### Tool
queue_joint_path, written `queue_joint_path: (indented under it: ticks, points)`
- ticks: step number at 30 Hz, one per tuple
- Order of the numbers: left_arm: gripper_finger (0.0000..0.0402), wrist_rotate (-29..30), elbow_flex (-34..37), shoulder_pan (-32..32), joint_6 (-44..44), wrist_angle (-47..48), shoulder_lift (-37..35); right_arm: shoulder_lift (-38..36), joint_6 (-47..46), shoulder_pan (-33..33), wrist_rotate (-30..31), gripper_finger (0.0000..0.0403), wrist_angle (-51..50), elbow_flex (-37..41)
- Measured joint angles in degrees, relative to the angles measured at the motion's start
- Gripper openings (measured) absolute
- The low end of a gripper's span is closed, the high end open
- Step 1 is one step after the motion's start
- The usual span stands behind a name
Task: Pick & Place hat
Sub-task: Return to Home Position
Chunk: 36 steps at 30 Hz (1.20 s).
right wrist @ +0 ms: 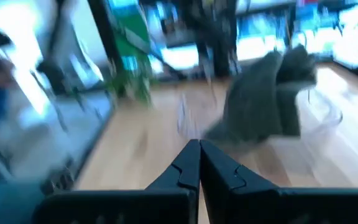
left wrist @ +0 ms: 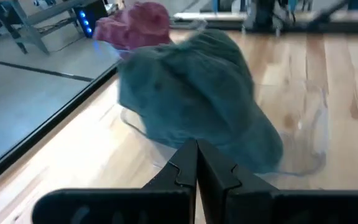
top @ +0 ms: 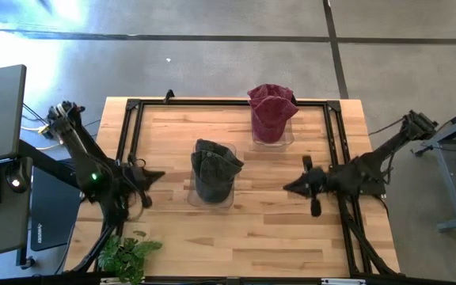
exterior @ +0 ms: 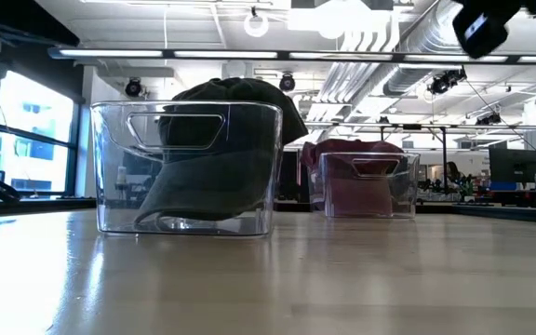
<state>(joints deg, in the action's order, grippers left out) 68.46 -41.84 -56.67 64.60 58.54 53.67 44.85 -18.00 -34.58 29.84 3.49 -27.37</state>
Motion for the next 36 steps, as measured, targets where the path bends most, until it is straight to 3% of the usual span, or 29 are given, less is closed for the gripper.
queue_joint_path:
  ticks: [4, 12, 17, 21, 31, 36]
  points:
    - [0.0, 2.4, 5.6, 0.0, -1.7, 0.1, -13.2, -11.0, 2.1, 8.0, -7.1, 0.0002, 13.3, 10.6]
    - [0.0, 2.6, 12.7, 0.0, -7.8, -3.0, -41.1, -23.1, 1.6, 22.3, -23.0, 0.0002, 14.8, 19.5]
    - [0.0, 2.6, 16.2, 0.0, -26.5, -17.7, -52.7, -24.4, 2.0, 25.0, -25.6, 0.0001, 18.0, 23.1]
    - [0.0, 2.5, 18.1, 0.0, -38.8, -26.1, -53.0, -24.3, 2.0, 25.2, -26.9, 0.0003, 21.0, 25.1]
    - [0.0, -0.8, 22.4, 0.1, -41.2, -32.6, -53.3, -24.3, 1.6, 25.2, -26.9, 0.0004, 25.0, 26.4]
    - [0.0, -5.4, 27.2, 0.1, -49.4, -46.2, -53.3, -24.3, 1.6, 25.2, -27.5, 0.0001, 25.0, 26.4]
